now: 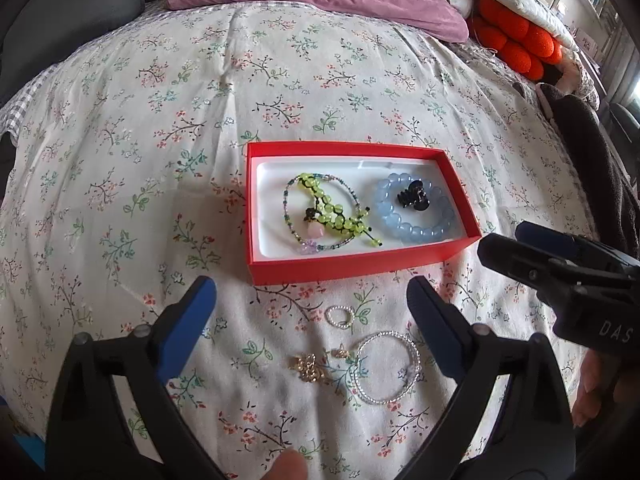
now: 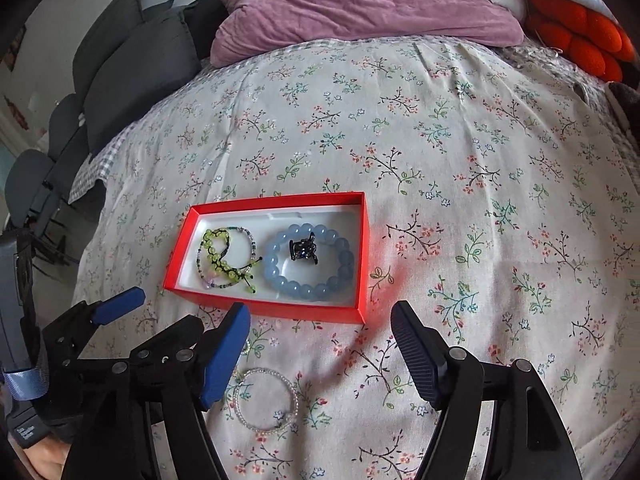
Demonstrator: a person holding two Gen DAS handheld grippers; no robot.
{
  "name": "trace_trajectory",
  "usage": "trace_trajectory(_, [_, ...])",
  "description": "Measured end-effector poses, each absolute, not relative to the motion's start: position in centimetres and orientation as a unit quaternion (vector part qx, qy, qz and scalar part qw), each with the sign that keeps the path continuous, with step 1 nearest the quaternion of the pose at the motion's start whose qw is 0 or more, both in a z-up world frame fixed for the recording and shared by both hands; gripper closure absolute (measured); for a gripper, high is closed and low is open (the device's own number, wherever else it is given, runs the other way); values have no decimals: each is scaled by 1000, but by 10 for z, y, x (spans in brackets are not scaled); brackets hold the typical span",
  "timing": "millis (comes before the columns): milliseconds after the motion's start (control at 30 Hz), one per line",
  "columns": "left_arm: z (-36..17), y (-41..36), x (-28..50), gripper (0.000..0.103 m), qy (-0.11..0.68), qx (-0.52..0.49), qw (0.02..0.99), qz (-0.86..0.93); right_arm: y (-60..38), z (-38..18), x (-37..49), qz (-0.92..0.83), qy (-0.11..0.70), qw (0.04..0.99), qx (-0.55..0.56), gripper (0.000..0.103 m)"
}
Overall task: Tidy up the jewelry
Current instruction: 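Grasp the clear pearl bracelet with the right tool while the left tool grasps the small pearl ring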
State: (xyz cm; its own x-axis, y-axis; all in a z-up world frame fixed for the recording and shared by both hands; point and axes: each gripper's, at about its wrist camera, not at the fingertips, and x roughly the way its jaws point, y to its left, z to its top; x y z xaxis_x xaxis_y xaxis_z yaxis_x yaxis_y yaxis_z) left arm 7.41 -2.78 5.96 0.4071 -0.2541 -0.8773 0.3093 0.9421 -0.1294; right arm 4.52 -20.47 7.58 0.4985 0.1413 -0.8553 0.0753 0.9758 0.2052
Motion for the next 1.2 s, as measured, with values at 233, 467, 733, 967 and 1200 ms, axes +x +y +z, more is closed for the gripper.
trace_trajectory(233, [57,-13,68,1,524,20,838,-151,-203,73,37,9,505,859,84,19])
trace_trajectory(467, [47,2,63,1,533,39,833,-140,-206,67,30,-10,507,860,48,16])
trace_trajectory(733, [31,21,57,1,546,71,825,-126,-195,48,21,-1,536,844,4,16])
trace_trajectory(967, [15,32,47,1,558,103,815,-121,-182,28,13,10,559,829,-25,16])
trace_trajectory(1200, [-4,29,28,1,547,133,815,-138,-160,5,5,34,575,816,-50,16])
